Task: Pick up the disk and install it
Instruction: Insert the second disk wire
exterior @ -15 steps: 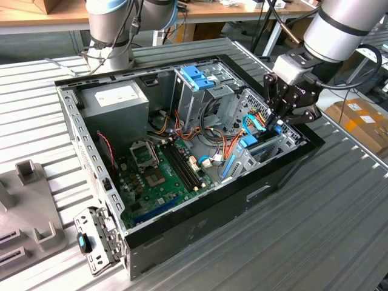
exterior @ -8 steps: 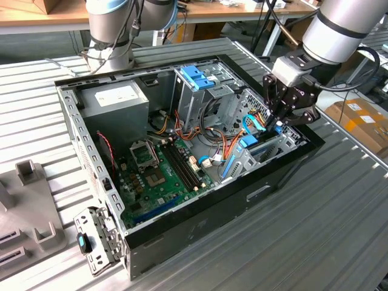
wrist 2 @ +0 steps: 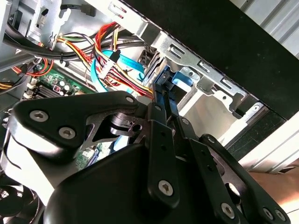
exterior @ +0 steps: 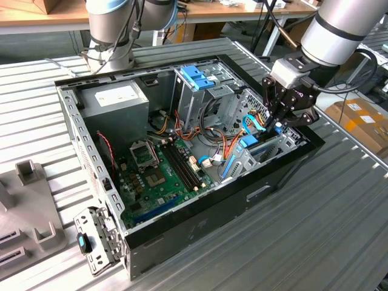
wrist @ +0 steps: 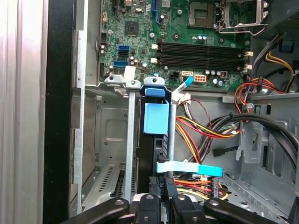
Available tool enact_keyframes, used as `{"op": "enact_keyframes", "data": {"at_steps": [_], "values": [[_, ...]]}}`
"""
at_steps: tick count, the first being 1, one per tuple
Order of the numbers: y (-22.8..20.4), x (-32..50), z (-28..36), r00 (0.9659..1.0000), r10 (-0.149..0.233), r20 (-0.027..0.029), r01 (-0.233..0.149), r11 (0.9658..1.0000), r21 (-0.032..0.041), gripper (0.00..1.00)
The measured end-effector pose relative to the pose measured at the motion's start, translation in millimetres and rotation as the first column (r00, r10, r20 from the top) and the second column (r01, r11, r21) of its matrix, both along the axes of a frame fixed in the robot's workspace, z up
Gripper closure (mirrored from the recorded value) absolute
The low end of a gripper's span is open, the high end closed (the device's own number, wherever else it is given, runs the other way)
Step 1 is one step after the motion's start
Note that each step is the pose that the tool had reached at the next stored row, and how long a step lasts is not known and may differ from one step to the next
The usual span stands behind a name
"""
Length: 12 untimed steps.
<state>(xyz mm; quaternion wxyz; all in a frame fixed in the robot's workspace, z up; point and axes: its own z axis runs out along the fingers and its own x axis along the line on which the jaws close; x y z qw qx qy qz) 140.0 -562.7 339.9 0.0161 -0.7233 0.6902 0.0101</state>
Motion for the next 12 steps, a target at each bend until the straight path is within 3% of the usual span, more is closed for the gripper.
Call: {"op": "enact_keyframes", "data": {"at_steps": [6, 8, 10, 11, 12], "values": [[0.1, 0.0, -0.7, 1.0, 0.0, 0.0, 0.0, 1.0, 0.0009, 0.84], [0.0, 0.0, -1.3, 1.0, 0.0, 0.0, 0.0, 1.0, 0.0016, 0.76], [0.0, 0.0, -0.2, 1.0, 0.0, 0.0, 0.0, 1.0, 0.0005, 0.76], [0.1, 0.0, 4.0, 1.0, 0.0, 0.0, 0.0, 1.0, 0.0007, 0.76], [0.1, 0.0, 18.6, 1.0, 0.0, 0.0, 0.0, 1.0, 0.0006, 0.76]]}}
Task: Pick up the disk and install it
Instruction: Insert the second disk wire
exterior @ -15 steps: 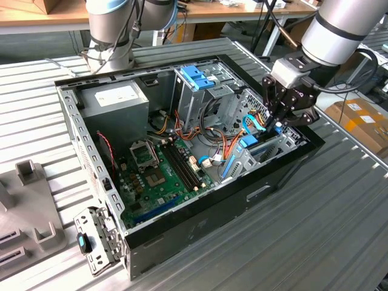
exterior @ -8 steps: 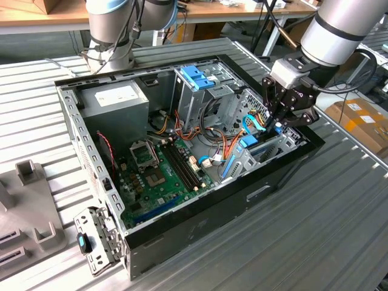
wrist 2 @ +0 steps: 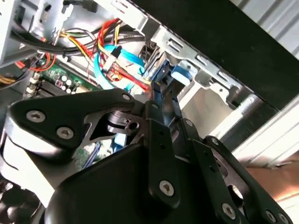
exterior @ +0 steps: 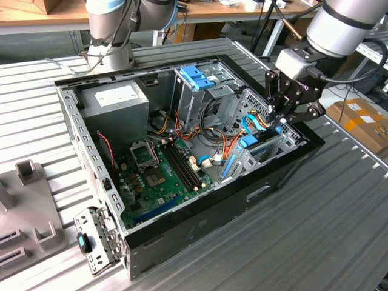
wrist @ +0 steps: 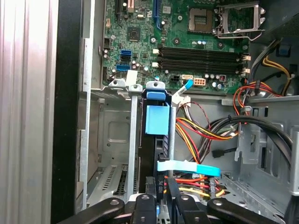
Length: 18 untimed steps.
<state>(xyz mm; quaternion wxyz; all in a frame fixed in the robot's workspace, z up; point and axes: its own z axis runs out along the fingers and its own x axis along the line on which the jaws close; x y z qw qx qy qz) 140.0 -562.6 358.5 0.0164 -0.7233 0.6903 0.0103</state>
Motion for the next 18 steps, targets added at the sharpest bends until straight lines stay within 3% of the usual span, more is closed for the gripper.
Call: {"op": "enact_keyframes", "data": {"at_steps": [1, 5, 11, 18], "values": [[-0.1, 0.0, 3.8, 1.0, 0.0, 0.0, 0.0, 1.0, 0.0001, 0.76], [0.0, -2.0, 4.0, 1.0, 0.0, 0.0, 0.0, 1.0, -0.0003, 0.76], [0.0, -17.0, 3.7, 1.0, 0.0, 0.0003, 0.0, 1.0, 0.0, 0.76], [0.0, -18.1, 3.7, 1.0, 0.0, 0.0003, 0.0, 1.0, -0.0001, 0.76]]}}
